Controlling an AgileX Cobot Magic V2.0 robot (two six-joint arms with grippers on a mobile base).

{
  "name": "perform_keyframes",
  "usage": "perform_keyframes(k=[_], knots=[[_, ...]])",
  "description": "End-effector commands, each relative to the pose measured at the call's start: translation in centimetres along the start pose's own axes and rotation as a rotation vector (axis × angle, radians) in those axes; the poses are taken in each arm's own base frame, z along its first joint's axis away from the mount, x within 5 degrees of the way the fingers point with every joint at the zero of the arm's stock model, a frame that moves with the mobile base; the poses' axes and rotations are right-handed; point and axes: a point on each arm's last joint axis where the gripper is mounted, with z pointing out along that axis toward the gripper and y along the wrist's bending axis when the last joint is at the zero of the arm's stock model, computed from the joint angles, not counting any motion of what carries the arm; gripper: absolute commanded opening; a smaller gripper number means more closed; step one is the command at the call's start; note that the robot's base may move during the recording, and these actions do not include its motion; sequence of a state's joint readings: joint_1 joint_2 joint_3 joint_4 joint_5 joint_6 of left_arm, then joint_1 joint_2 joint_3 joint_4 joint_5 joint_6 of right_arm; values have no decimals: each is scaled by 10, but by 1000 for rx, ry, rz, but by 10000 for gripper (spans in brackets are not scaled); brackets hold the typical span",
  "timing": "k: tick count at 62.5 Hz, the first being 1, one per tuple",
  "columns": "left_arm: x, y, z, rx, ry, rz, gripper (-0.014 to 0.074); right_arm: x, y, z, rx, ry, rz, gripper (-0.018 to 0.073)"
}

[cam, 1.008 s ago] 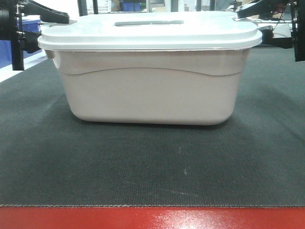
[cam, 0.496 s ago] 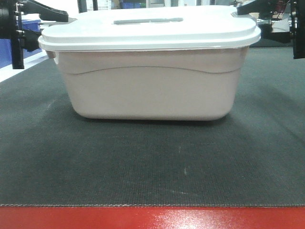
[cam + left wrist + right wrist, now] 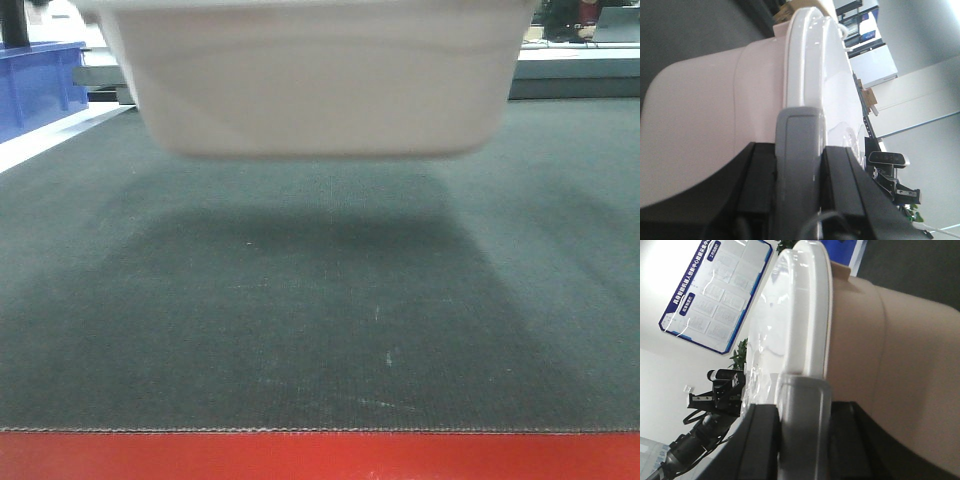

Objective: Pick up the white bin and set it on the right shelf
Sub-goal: 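Lift the pink bin off the table with both grippers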

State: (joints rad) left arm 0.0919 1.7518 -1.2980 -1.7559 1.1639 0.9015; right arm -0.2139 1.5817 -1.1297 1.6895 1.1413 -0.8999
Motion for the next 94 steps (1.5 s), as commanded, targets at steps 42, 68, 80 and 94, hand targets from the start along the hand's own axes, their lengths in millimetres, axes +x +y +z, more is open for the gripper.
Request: perform_keyframes(k=[42,68,80,94], knots=[[-7,-166,-28,355,-26,390,-98,51,204,-75,-471,-112,-437,178],[-7,-167,-28,354,-27,391,-98,53,209,-77,-464,-128,-450,178],[-7,-168,-28,357,-29,395,-98,52,206,-76,-432,-138,-452,178],[-6,-171,-29,360,-30,400,-98,51,204,-75,-401,-136,-458,178]])
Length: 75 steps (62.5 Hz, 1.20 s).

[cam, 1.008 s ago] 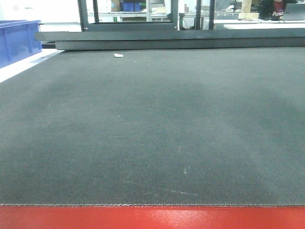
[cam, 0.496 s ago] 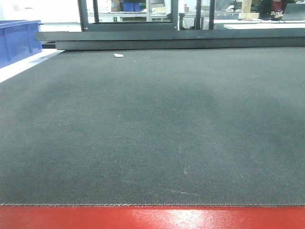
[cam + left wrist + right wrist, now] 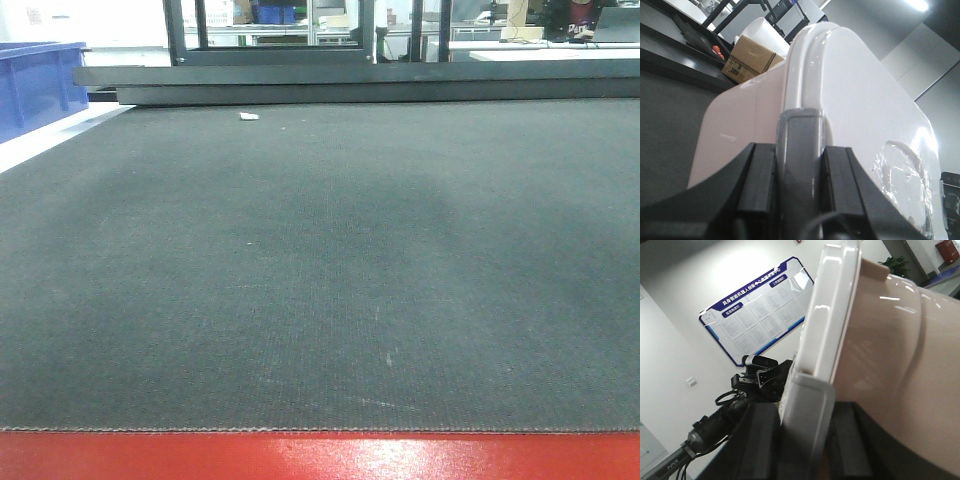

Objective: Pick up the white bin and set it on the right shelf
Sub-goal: 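Lift the pink bin off the table with both grippers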

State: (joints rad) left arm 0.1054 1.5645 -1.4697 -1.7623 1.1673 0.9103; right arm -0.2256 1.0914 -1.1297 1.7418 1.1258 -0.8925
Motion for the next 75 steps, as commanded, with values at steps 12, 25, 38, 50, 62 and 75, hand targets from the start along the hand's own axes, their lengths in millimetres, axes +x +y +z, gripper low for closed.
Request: perform_keyframes(k=[12,25,38,50,62,75], knots=[[-3,-53,-1,230,18,59,-98,-4,35,-2,-211,-7,-30,178],[-3,-53,-1,228,19,60,-98,-4,35,-2,-211,-7,-30,178],[-3,-53,-1,228,19,60,-98,-4,35,-2,-211,-7,-30,178],[-3,-53,-1,228,19,60,-98,-4,35,-2,-211,-7,-30,178],[-3,-53,-1,228,19,60,-98,-4,35,-2,-211,-7,-30,178],[-3,-53,-1,228,19,60,-98,-4,35,-2,-211,-7,-30,178]])
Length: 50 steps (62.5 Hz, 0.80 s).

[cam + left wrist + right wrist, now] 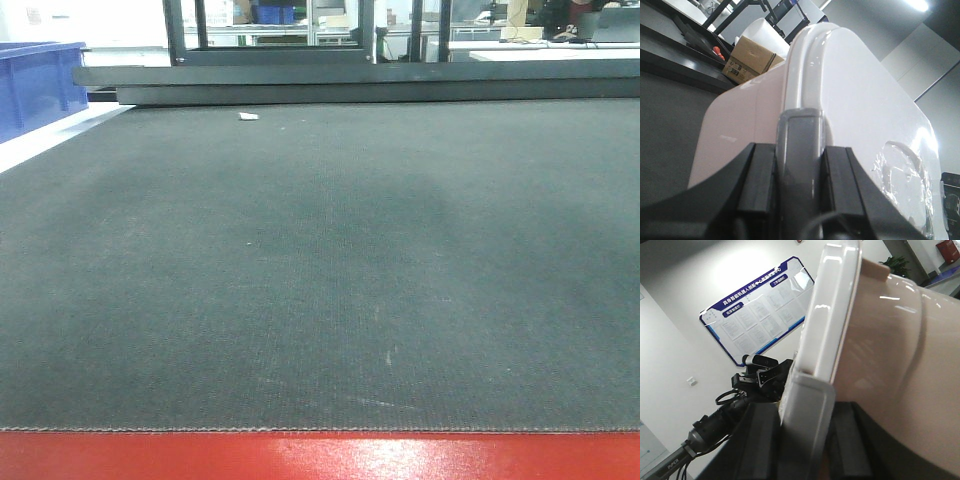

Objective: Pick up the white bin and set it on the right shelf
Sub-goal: 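Lift the pink bin off the table with both grippers, then hold the bin with both grippers while the base turns away from the table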

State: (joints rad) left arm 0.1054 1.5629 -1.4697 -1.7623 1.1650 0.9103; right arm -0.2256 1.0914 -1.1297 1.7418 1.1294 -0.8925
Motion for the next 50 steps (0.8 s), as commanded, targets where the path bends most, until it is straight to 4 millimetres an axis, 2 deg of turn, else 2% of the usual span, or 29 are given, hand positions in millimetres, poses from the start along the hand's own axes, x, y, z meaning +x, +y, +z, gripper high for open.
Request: perform_keyframes(k=[1,50], knots=[[-3,-52,-1,229,21,59,-98,-4,34,-2,-208,-9,-30,178],[-3,-52,-1,228,20,58,-98,-6,33,-2,-191,-23,-28,178]])
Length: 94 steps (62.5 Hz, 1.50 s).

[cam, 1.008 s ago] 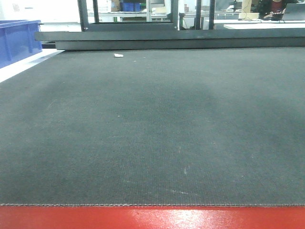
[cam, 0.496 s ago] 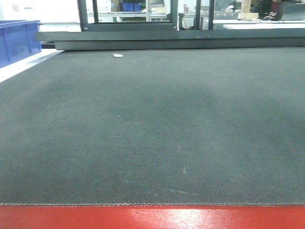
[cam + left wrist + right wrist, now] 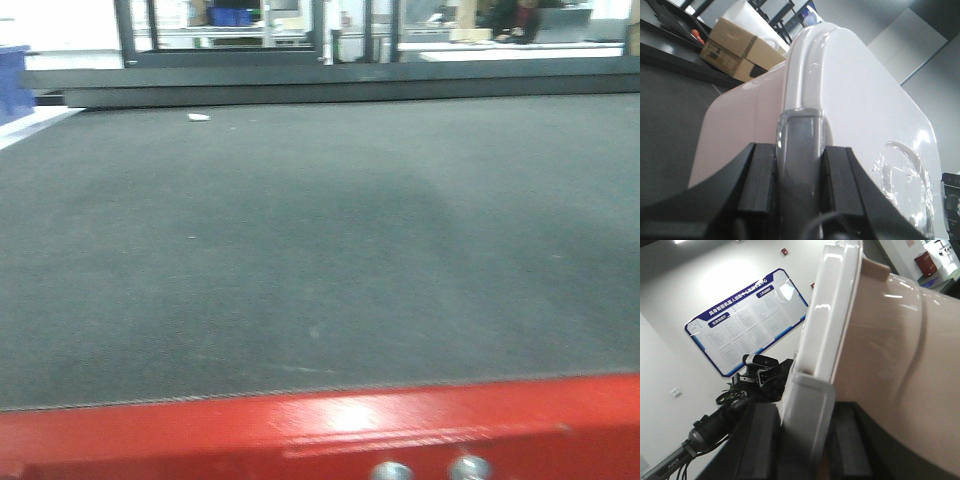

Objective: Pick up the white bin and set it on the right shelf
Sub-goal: 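Hold the bin with both grippers while the base turns away from the table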

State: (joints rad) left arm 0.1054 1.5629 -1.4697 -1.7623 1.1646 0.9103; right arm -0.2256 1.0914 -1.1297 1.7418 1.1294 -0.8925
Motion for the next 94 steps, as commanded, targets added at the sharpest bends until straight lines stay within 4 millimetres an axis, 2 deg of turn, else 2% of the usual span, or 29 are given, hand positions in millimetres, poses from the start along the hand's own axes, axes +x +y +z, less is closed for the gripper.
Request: perform_keyframes(k=[1,94], knots=[[-3,-52,-1,228,20,58,-98,-6,33,-2,-191,-23,-28,178],[-3,-52,-1,228,20,58,-98,-6,33,-2,-188,-25,-28,178]])
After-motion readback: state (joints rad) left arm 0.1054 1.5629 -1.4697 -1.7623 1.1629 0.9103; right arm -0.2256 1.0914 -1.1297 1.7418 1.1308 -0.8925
